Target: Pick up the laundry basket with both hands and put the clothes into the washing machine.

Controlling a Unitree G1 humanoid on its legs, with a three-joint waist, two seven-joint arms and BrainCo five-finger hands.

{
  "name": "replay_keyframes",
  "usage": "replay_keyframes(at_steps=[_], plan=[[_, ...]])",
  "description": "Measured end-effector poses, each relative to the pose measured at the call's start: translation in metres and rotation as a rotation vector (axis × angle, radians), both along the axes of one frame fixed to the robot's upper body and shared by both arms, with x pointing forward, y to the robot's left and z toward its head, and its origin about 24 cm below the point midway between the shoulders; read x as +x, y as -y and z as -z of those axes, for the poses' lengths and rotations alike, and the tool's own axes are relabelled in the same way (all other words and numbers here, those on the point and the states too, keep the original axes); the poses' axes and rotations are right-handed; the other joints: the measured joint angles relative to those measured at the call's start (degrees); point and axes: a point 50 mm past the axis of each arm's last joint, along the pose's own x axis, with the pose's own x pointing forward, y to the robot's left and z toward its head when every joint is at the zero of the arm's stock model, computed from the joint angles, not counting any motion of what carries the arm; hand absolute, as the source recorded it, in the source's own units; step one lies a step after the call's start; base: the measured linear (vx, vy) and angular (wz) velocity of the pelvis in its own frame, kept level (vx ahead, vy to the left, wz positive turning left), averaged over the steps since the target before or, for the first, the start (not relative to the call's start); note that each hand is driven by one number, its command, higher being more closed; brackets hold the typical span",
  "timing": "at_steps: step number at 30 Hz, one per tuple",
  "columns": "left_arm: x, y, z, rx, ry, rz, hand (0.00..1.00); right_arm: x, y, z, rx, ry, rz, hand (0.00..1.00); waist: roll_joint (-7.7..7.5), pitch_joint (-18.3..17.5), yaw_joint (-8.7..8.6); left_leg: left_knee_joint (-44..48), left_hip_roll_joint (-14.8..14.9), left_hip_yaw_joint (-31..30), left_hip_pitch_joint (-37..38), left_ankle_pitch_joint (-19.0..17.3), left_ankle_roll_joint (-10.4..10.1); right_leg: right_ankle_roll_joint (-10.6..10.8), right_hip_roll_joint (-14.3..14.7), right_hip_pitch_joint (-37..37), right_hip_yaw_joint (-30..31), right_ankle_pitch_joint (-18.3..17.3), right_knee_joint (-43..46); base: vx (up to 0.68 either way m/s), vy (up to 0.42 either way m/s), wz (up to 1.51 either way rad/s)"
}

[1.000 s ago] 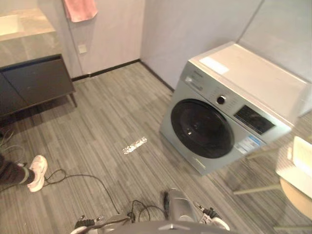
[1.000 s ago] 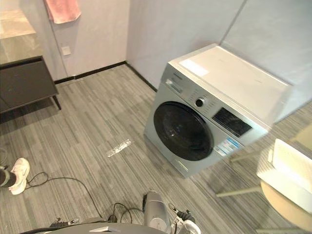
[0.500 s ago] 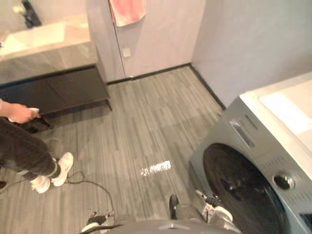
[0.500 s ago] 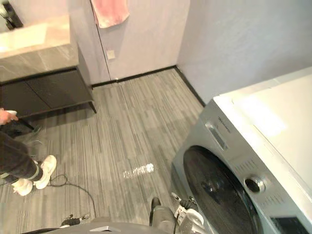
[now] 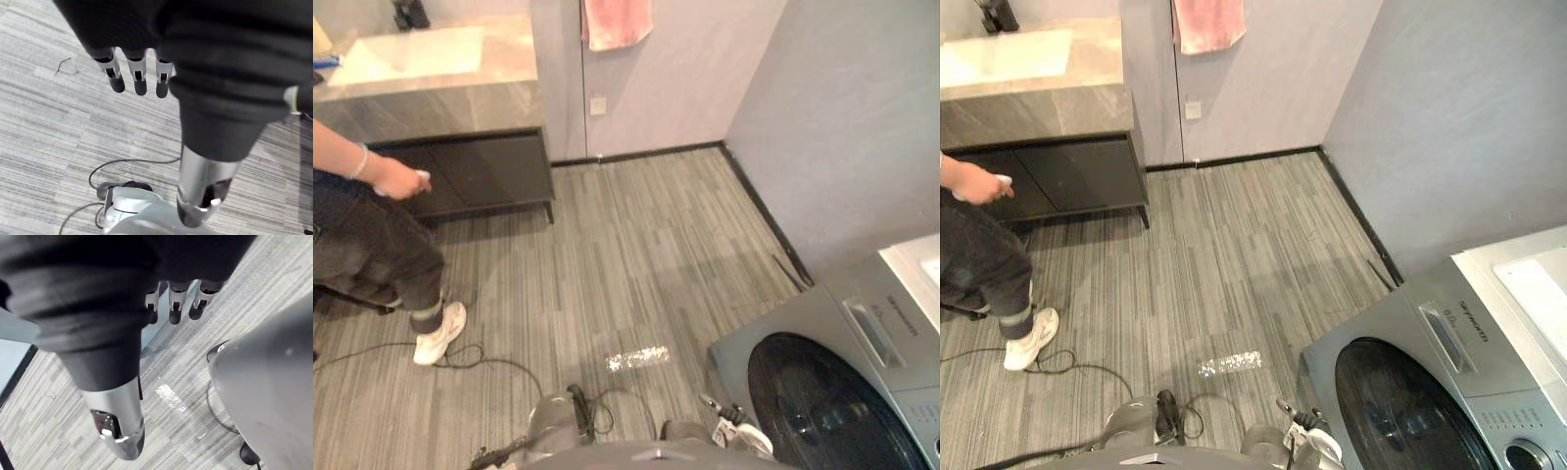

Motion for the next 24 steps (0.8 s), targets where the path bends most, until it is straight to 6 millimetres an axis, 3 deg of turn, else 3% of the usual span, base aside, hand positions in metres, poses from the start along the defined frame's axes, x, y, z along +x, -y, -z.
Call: replay_keyframes(at_steps=[2,5,6,7,8,9,11,13,14,16,17,19,20,22,24], plan=[[-0.001,0.001,0.001,-0.004,-0.007,0.009,0.0,-0.002,-0.001,0.002,0.008,-0.019,-0.005,0.0,-0.37,-0.25,-0.01,-3.99,-2.38,1.0,3.66,0.32,0.88,0.42,-1.29,-0.29,0.62,1.4,3.89,0.25,0.184,-0.18],[-0.003,-0.002,0.001,0.0,-0.034,0.068,0.0,-0.004,0.001,0.002,0.002,-0.02,-0.006,0.0,-0.15,-0.12,-0.82,-8.51,-4.71,0.36,9.34,1.49,2.59,6.15,-1.45,-9.08,3.48,4.78,27.76,0.25,0.099,0.2],[-0.001,-0.004,0.001,0.004,-0.038,0.084,0.0,-0.001,0.001,0.001,0.0,-0.008,-0.01,0.0,-0.49,-0.22,-1.47,-8.5,-4.85,-0.95,10.64,1.45,2.71,6.29,-0.42,-12.04,3.79,4.73,35.86,0.29,-0.007,0.53],[0.0,-0.004,0.001,0.007,-0.037,0.094,0.0,0.001,0.001,0.0,-0.003,0.0,-0.019,0.0,-0.54,-0.23,-1.65,-8.49,-4.86,-1.77,11.28,1.47,2.67,6.08,0.1,-13.14,3.55,4.31,38.33,0.24,-0.07,0.79],[0.002,-0.004,0.001,0.007,-0.034,0.106,0.0,0.006,-0.001,-0.002,-0.012,0.017,-0.048,0.0,-0.46,-0.21,-1.63,-8.96,-4.77,-3.46,12.5,1.68,2.34,3.66,0.23,-15.48,2.68,1.98,40.06,0.22,-0.106,0.65],[0.002,-0.004,0.001,0.008,-0.035,0.11,0.0,0.008,-0.001,-0.003,-0.015,0.022,-0.058,0.0,-0.41,-0.23,-1.54,-9.32,-4.72,-4.1,12.82,1.78,2.17,2.98,0.06,-16.37,2.74,1.16,39.31,0.2,-0.118,0.79],[0.003,-0.003,0.001,0.008,-0.034,0.109,0.0,0.011,-0.002,-0.005,-0.031,0.028,-0.087,0.0,-0.21,-0.21,-1.37,-10.27,-4.19,-7.78,12.79,2.32,0.83,1.27,-1.96,-17.47,3.43,0.1,27.91,0.15,-0.176,0.76],[0.002,-0.003,0.001,0.009,-0.036,0.106,0.0,0.01,-0.002,-0.003,-0.032,0.015,-0.096,0.0,-0.22,-0.24,-1.35,-10.31,-3.24,-10.03,12.81,2.17,-1.03,0.79,-2.78,-14.95,5.07,2.42,16.03,0.12,-0.279,0.66],[0.002,-0.003,0.001,0.009,-0.037,0.105,0.0,0.008,-0.003,-0.003,-0.03,0.008,-0.096,0.0,-0.27,-0.27,-1.22,-10.13,-2.74,-10.5,12.82,1.84,-1.86,1.17,-2.91,-14.07,5.07,3.85,13.27,0.06,-0.34,0.49],[-0.002,-0.005,0.001,0.016,-0.047,0.106,0.0,0.004,-0.006,0.0,-0.019,-0.014,-0.1,0.0,-1.05,-1.26,-0.72,-8.86,-0.95,-12.66,12.96,0.79,-5.45,3.03,-3.24,-10.51,3.37,8.42,6.86,0.08,-0.429,0.33],[-0.002,-0.005,0.001,0.017,-0.049,0.109,0.0,0.001,-0.006,0.001,-0.016,-0.023,-0.1,0.0,-0.98,-1.75,-0.94,-8.52,-0.48,-13.41,12.65,0.54,-6.31,4.87,-3.34,-8.94,2.13,6.13,4.82,0.14,-0.562,0.51],[-0.003,0.007,0.004,-0.013,-0.065,0.143,0.0,-0.003,0.011,0.0,-0.052,-0.043,-0.081,0.0,1.74,-2.93,-1.89,-9.97,2.4,-15.8,11.54,2.15,-7.89,3.22,-0.89,-6.65,-2.4,4.86,-0.02,0.1,-0.445,0.56],[-0.005,0.015,0.005,-0.027,-0.076,0.152,0.0,-0.005,0.02,-0.001,-0.069,-0.049,-0.068,0.0,3.82,-3.3,-2.11,-13.23,3.29,-16.11,12.36,4.32,-8.68,2.64,0.25,-6.56,-3.45,4.94,-0.52,0.05,-0.231,0.36],[-0.007,0.02,0.007,-0.034,-0.091,0.161,0.0,-0.001,0.022,-0.001,-0.077,-0.055,-0.084,0.0,5.18,-3.06,-2.14,-17.61,4.38,-16.27,13.72,7.36,-9.71,1.72,1.93,-6.69,-3.89,4.92,-0.7,0.01,-0.209,0.14],[-0.007,0.018,0.007,-0.028,-0.099,0.183,0.0,0.001,0.021,0.0,-0.079,-0.063,-0.102,0.0,4.97,-2.98,-2.17,-18.54,5.07,-16.34,14.12,8.06,-9.72,1.11,2.85,-6.58,-4.18,5.29,-1.46,-0.02,-0.125,-0.02]])
